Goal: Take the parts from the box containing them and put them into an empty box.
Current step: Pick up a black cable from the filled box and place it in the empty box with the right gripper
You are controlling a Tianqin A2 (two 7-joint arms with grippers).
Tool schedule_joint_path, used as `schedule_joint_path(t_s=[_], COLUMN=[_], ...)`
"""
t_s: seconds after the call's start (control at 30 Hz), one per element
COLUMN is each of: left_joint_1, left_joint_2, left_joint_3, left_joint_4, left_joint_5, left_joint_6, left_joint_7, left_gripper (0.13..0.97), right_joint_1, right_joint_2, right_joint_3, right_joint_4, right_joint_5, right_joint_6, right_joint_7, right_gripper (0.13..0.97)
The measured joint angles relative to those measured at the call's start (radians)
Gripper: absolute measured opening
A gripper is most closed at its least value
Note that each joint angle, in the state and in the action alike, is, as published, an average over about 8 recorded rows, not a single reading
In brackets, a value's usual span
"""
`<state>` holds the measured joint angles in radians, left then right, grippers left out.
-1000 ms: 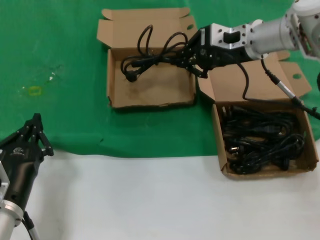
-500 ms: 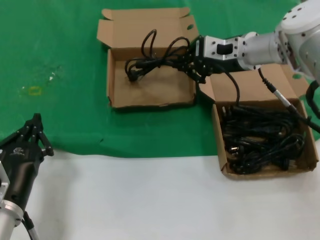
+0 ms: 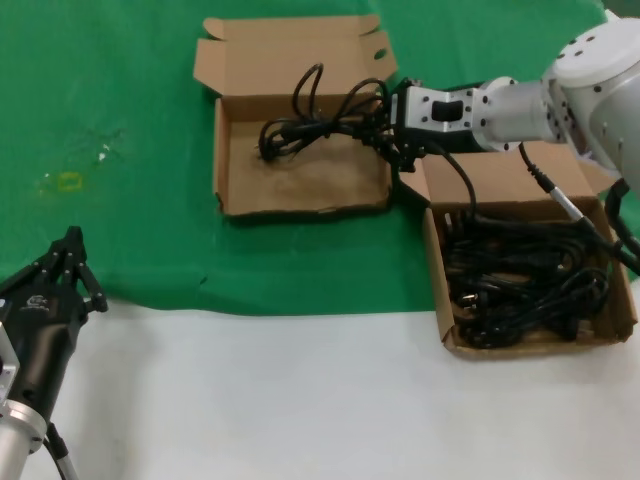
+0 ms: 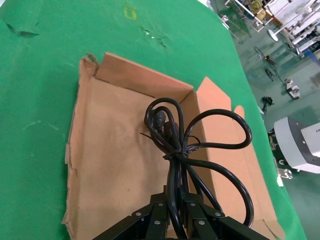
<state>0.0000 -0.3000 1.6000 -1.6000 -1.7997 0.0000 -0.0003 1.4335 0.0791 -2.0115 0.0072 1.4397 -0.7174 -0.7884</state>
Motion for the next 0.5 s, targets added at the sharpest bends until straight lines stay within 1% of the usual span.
schedule_joint_path(t_s=[0.5], left_joint_1=[0.000], left_joint_2=[0.000], left_joint_3=[0.000], left_joint_4=[0.000], left_joint_5=[0.000], left_joint_6=[0.000], left_joint_7=[0.000], left_gripper=[0.144], right_joint_1=[-0.025], right_joint_2=[-0.020], right_joint_3=[0.012], right_joint_4=[0.000], right_joint_5=[0.007], right_joint_6=[0.013], right_joint_7=[-0.023], right_gripper=[0.173])
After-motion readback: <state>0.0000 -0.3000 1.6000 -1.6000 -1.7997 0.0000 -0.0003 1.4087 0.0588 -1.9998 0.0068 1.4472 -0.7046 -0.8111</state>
